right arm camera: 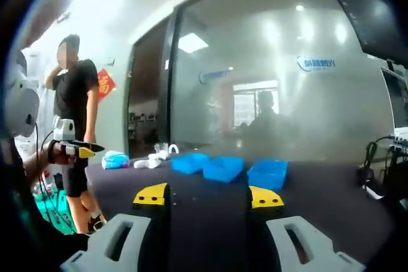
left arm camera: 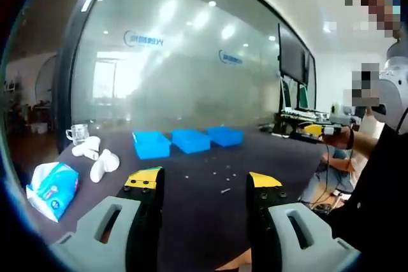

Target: Sort the screws, nuts, and washers into the corresponding bins

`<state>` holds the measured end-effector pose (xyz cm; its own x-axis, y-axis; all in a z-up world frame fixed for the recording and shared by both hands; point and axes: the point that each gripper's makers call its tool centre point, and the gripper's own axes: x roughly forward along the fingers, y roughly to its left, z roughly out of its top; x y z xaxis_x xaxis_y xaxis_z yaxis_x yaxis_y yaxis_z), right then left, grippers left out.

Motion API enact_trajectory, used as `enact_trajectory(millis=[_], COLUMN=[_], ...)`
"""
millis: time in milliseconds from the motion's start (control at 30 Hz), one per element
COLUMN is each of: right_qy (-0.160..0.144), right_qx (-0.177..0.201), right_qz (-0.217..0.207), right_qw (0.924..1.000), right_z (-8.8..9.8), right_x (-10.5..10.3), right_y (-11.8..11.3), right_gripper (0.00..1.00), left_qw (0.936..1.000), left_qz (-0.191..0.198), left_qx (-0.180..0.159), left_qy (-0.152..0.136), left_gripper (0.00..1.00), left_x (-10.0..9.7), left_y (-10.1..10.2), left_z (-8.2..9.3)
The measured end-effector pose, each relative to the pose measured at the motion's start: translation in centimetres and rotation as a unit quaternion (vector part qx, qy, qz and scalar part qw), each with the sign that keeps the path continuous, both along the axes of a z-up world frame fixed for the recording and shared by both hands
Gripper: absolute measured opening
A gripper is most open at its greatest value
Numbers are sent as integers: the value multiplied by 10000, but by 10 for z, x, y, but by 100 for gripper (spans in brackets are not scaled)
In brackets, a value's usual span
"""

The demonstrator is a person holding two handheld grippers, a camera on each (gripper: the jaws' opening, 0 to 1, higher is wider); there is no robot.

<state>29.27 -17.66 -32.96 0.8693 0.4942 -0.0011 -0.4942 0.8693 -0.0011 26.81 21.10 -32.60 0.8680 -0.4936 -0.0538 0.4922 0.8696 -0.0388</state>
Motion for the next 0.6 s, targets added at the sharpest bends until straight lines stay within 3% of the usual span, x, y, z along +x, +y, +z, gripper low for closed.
enact_trajectory(millis=[333, 600], right_qy=[89, 112], right_qx=[165, 8], right_qz=[-329, -162], right_qw=[9993, 9998], right_z=[-13, -11], right_x=[-19, -16], right_y=[-15, -13], right_gripper=[43, 42], left_qw=[9999, 9999], left_qz=[-88, -118], left_qx=[80, 81], left_qy=[-10, -31], left_gripper=[51, 51], left_x=[-1, -4], left_y=[-6, -5], left_z=[-4, -4])
